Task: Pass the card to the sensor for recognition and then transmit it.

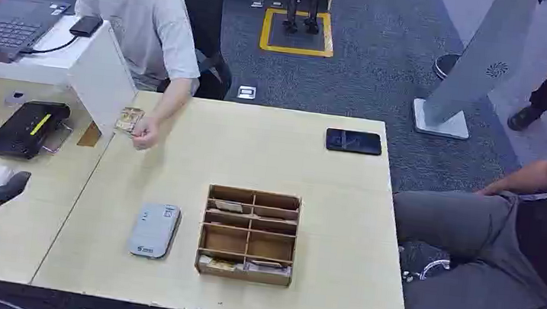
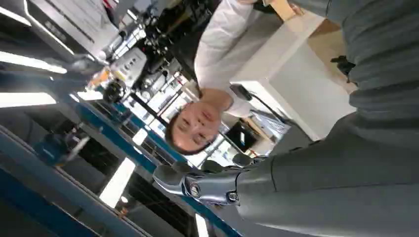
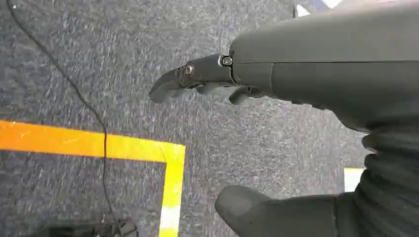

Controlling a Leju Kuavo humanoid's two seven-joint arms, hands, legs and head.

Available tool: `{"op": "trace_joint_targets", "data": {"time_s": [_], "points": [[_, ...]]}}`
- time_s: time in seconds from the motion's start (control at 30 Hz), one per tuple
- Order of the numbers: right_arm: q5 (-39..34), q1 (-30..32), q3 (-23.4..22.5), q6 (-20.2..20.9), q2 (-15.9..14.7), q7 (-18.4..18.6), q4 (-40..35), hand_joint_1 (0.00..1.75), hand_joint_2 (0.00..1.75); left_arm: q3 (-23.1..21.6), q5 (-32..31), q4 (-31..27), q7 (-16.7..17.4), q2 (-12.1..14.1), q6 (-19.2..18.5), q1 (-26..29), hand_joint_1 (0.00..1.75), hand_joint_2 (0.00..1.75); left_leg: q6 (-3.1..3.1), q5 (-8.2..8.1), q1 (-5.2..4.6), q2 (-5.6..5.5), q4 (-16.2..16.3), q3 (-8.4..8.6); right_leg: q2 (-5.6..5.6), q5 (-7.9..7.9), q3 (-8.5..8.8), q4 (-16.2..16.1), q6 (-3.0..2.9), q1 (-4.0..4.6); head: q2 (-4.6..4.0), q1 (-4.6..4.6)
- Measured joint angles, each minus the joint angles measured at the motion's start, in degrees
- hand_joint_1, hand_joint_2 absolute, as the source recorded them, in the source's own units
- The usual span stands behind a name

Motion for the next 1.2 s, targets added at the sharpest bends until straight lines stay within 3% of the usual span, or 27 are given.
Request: {"op": "trace_joint_targets", "data": {"time_s": [0.1, 0.2, 0.37, 0.6, 0.77, 0.9, 1.0, 1.2], "points": [[0.0, -0.2, 0.2, -0.2, -0.7, 0.0, 1.7, 0.00, 1.75, -1.7, -1.5, -0.8, -0.4, 1.5, -0.3, 0.2, 0.00, 1.75, 0.00, 0.00, 0.00, -0.01, 0.0, -0.01, -0.01, -0.01, -0.03, 0.0, 0.00, 0.00, 0.00, -0.02], [0.0, -0.4, 0.5, -0.5, -1.5, 0.1, 3.5, 0.00, 1.75, -4.8, -10.0, -1.2, -1.2, 3.3, 1.2, 0.0, 0.00, 1.75, 0.00, 0.00, 0.00, -0.01, 0.0, -0.02, -0.03, -0.01, -0.04, 0.0, 0.00, 0.00, 0.00, -0.04], [0.0, -1.0, 1.1, -2.1, -3.0, -0.2, 6.7, 0.00, 1.75, -12.2, -17.9, -1.2, 2.1, 5.6, 3.5, -2.3, 0.00, 1.75, 0.00, 0.01, 0.00, -0.01, 0.0, -0.02, -0.03, 0.01, -0.02, 0.0, 0.02, 0.00, 0.00, -0.04], [0.0, -1.3, 1.5, -2.4, -3.9, -0.2, 9.0, 0.00, 1.75, -17.2, -20.1, -0.8, 3.7, 7.0, 5.5, -4.4, 0.00, 1.75, 0.00, 0.01, -0.01, -0.01, 0.0, -0.04, 0.00, 0.03, -0.05, 0.0, 0.04, -0.01, 0.00, -0.02], [0.0, -1.3, 1.8, -3.5, -5.0, -0.3, 10.6, 0.00, 1.75, -19.3, -27.9, 0.9, 9.7, 9.3, 10.9, -5.2, 0.00, 1.75, 0.00, 0.01, -0.01, 0.00, 0.0, -0.08, 0.01, 0.02, -0.11, 0.0, 0.04, -0.01, 0.00, -0.02], [0.0, -1.5, 2.4, -4.5, -5.6, -0.7, 11.9, 0.00, 1.75, -21.1, -38.9, 4.1, 15.5, 11.1, 16.6, -6.7, 0.00, 1.75, -0.01, 0.02, 0.00, 0.00, 0.0, -0.09, 0.01, 0.02, -0.13, 0.0, 0.04, -0.01, 0.00, 0.00], [0.0, -1.7, 3.1, -5.1, -6.0, -1.1, 13.0, 0.00, 1.75, -22.6, -44.0, 7.8, 19.6, 11.9, 17.9, -8.7, 0.00, 1.75, -0.02, 0.06, 0.00, -0.01, 0.0, -0.10, 0.00, 0.03, -0.11, 0.0, 0.04, -0.01, 0.00, -0.04], [0.0, -2.2, 3.7, -6.1, -6.6, -1.2, 14.7, 0.00, 1.75, -24.7, -48.5, 13.4, 24.9, 11.6, 21.3, -11.5, 0.00, 1.75, 0.01, 0.09, -0.02, 0.00, 0.0, -0.12, 0.01, 0.05, -0.13, 0.0, 0.03, -0.01, 0.00, -0.02]]}}
